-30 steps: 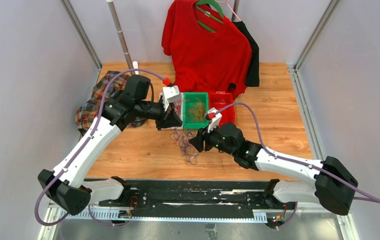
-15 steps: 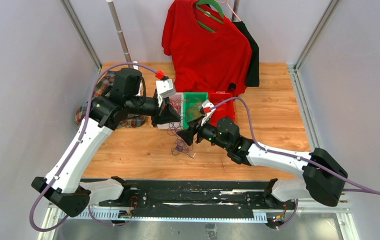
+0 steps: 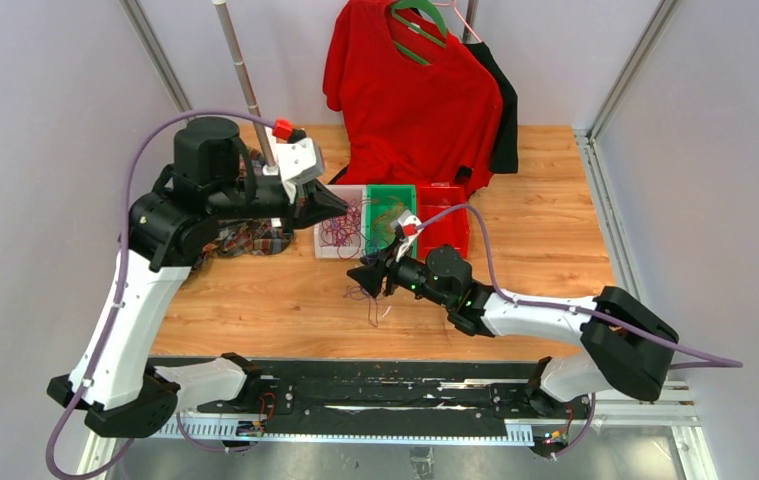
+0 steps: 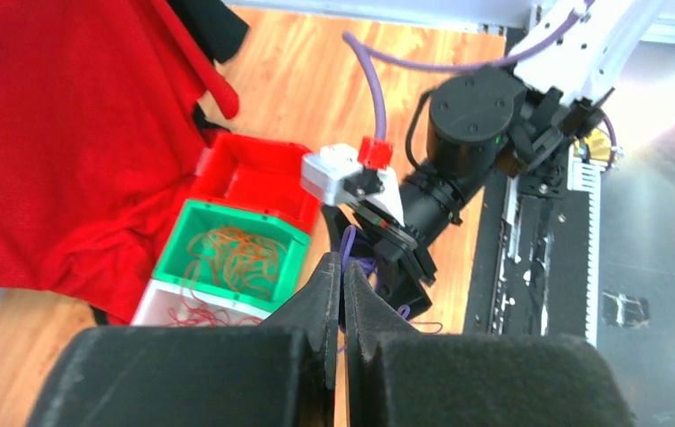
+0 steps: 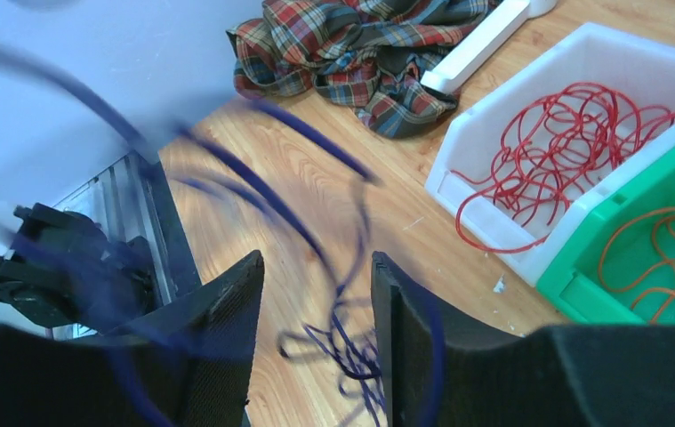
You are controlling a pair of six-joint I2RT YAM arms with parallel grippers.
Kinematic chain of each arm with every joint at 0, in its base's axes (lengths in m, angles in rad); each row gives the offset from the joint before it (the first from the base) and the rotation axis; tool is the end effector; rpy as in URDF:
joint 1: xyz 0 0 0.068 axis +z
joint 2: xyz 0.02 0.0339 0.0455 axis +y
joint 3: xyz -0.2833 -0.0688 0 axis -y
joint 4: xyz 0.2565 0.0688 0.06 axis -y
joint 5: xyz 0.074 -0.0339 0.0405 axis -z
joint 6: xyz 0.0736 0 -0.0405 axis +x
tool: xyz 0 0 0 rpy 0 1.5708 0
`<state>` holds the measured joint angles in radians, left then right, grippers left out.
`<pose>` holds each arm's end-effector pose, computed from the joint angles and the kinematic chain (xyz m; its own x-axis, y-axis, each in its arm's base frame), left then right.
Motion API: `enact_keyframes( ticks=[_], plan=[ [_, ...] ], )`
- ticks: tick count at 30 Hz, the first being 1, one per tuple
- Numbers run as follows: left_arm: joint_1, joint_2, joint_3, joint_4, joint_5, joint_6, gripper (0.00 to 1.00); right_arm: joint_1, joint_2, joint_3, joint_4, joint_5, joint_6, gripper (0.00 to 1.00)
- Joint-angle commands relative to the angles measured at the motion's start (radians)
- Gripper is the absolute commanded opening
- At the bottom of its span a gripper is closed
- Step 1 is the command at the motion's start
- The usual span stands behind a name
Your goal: Untangle the cables
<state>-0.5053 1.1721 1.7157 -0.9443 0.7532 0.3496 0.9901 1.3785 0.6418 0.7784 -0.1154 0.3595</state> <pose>0.1647 -0.1487 0.5088 -0.0110 0.2916 -0.9565 0.9664 0.2486 0.0647 0.1812 0.2915 0.2698 -0.2930 0.1905 -0.9369 -0.8446 0.4078 0.3470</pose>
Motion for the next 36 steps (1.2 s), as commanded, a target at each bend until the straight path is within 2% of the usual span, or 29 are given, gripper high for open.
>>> enact_keyframes(
  ticks=[1,7,12,14,15,16,18,23,26,29,33,36],
  plan=[
    [0.005,-0.029,0.103,-0.004,-0.043,0.006,0.01,0.011,0.048,-0.08,0.162,0.017,0.032,0.47],
    [0.005,-0.005,0.284,-0.003,-0.077,-0.053,0.0,0.012,0.112,-0.161,0.323,0.074,0.057,0.33],
    [0.005,0.027,0.442,-0.002,-0.12,-0.081,0.0,0.012,0.133,-0.199,0.329,0.082,0.069,0.22],
    [0.005,0.043,0.515,-0.002,-0.157,-0.072,0.0,0.011,0.13,-0.229,0.327,0.113,0.07,0.14],
    [0.005,0.051,0.549,-0.002,-0.181,-0.063,0.0,0.012,0.127,-0.246,0.324,0.137,0.071,0.05],
    [0.004,0.06,0.583,0.002,-0.212,-0.058,0.01,0.011,0.122,-0.26,0.31,0.168,0.075,0.01],
    [0.005,0.065,0.63,0.037,-0.29,-0.051,0.0,0.012,0.106,-0.29,0.266,0.22,0.077,0.01],
    [0.005,-0.023,0.508,0.321,-0.453,0.006,0.01,0.012,0.083,-0.351,0.212,0.309,0.072,0.01],
    [0.005,-0.032,0.506,0.455,-0.532,0.033,0.01,0.013,0.073,-0.378,0.185,0.329,0.073,0.01],
    [0.005,-0.024,0.519,0.577,-0.616,0.042,0.01,0.015,0.045,-0.403,0.152,0.32,0.083,0.08],
    [0.005,-0.018,0.529,0.626,-0.605,0.05,0.0,0.02,-0.014,-0.408,0.08,0.308,0.067,0.18],
    [0.005,-0.015,0.535,0.672,-0.606,0.036,0.01,0.022,-0.071,-0.399,-0.007,0.318,0.054,0.19]
  ],
)
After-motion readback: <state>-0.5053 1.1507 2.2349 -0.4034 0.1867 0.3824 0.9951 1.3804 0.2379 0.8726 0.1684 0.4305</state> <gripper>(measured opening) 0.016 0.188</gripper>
